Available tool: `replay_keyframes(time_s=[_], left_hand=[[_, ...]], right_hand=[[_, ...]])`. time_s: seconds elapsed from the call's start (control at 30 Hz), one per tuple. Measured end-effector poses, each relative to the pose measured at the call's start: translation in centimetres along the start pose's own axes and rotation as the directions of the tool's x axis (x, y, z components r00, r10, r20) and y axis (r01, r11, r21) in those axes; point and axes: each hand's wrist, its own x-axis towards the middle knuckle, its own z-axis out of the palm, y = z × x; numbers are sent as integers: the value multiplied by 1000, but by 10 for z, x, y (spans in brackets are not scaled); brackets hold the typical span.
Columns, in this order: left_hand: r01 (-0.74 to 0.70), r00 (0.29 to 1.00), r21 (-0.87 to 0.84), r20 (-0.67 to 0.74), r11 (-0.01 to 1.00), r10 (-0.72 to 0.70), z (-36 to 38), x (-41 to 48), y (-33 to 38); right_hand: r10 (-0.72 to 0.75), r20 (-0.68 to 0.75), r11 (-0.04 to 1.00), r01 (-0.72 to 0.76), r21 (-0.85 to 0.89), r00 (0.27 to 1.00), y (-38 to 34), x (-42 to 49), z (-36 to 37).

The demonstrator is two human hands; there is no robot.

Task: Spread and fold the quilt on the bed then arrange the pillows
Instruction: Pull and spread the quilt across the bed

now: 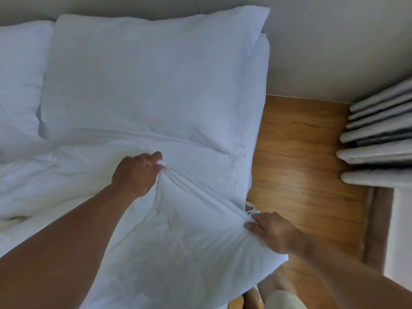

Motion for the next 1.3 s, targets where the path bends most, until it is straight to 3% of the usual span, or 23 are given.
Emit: replay_keyframes(time_s=[0.13, 0.27, 0.37, 0.5, 0.53, 0.57, 0.63, 0.67, 0.7, 0.73, 0.8, 0.9, 1.07, 1.13, 1.2, 1.3], left_hand=[[66, 996, 4, -52, 998, -66, -3, 4, -10], [223, 963, -20, -149, 975, -224, -9, 25, -24], [423, 906, 68, -53, 904, -420, -7, 38, -48], [589, 782, 286, 33, 756, -622, -5, 40, -67], [566, 795, 313, 35, 762, -605, -3, 41, -64], [478, 859, 311, 32, 821, -512, -2, 42, -56], [82, 997, 191, -12, 978, -81, 10, 44, -27], [-122, 990, 122, -50, 985, 129, 18, 44, -7], [-233, 970, 75, -48, 969, 237, 26, 47, 13], [-238, 971, 39, 26, 970, 237, 31, 51, 32], [-81, 981, 14, 180, 997, 77, 44, 60, 54], [78, 974, 50, 211, 996, -87, 61, 69, 51], [4, 951, 200, 304, 980, -65, 64, 56, 18], [19, 965, 274, 248, 962, -89, 56, 57, -3], [84, 981, 361, 132, 929, -140, 51, 63, -19], [217, 965, 341, 68, 915, -254, 54, 68, -21]], right_hand=[[18, 98, 996, -9, -88, 995, -31, -45, -60], [-14, -214, 988, -19, -151, 977, -57, -20, -114], [-155, -397, 962, 45, -271, 905, -74, 42, -105], [-227, -400, 972, 181, -150, 888, -55, 85, -86], [-203, -404, 978, 167, -124, 892, -44, 84, -81], [-176, -417, 984, 140, -114, 892, -30, 81, -73], [-90, -401, 995, 63, -80, 912, -5, 76, -51], [-46, -384, 998, 28, -53, 922, 4, 75, -39], [-23, -383, 999, 10, -38, 924, 9, 77, -30], [-27, -401, 999, 16, -31, 916, 11, 81, -25], [-80, -440, 997, 75, -29, 894, 7, 91, -22], [-160, -444, 987, 156, -45, 882, -1, 99, -19], [-226, -314, 966, 169, -198, 922, -2, 91, -27], [-167, -272, 954, 85, -288, 948, -9, 90, -48], [-161, -316, 930, 36, -366, 935, -22, 99, -68], [-148, -391, 941, 8, -338, 909, -41, 120, -81]])
